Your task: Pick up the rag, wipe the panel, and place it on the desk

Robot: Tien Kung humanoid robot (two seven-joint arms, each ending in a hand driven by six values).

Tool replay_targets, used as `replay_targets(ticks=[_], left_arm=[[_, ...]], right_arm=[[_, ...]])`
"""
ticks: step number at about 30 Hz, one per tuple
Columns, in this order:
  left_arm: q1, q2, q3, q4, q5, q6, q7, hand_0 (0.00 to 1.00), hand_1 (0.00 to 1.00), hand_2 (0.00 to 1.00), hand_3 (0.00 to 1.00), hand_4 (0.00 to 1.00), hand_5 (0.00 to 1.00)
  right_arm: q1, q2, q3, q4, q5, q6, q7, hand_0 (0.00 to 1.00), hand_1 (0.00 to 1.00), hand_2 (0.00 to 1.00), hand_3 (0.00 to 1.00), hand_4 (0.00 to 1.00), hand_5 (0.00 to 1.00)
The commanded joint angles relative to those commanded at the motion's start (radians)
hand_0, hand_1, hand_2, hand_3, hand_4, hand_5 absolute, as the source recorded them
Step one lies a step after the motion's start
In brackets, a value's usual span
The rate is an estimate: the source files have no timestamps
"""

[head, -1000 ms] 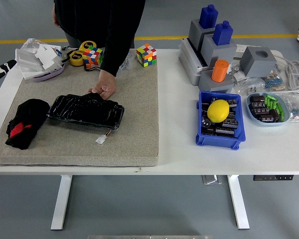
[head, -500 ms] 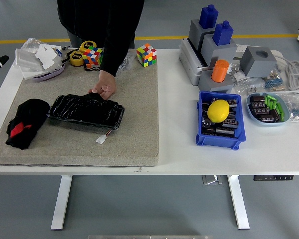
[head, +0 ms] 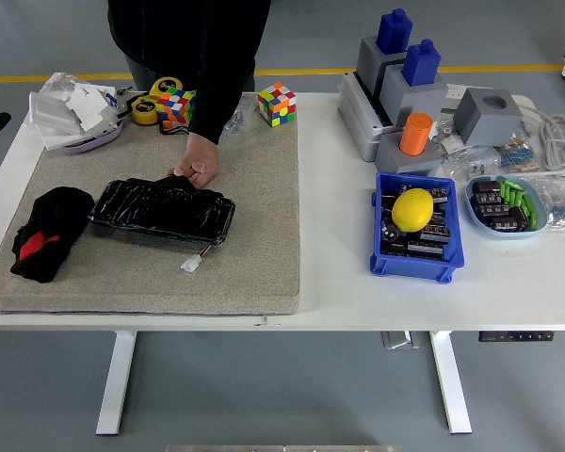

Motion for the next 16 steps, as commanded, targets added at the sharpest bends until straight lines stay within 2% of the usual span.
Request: replay_targets(ticks=[16], left_arm=[[-0.005,0.003,0.009,-0.006,-0.008,0.004,-0.005,0.389,0.581,0.638,0.760,0.998,0.708]], right_arm=[[-0.001,-0.005,-0.003,0.001,0.000,0.002,-0.005,0.724,0.659,0.679,0.623,0.998,0.597]])
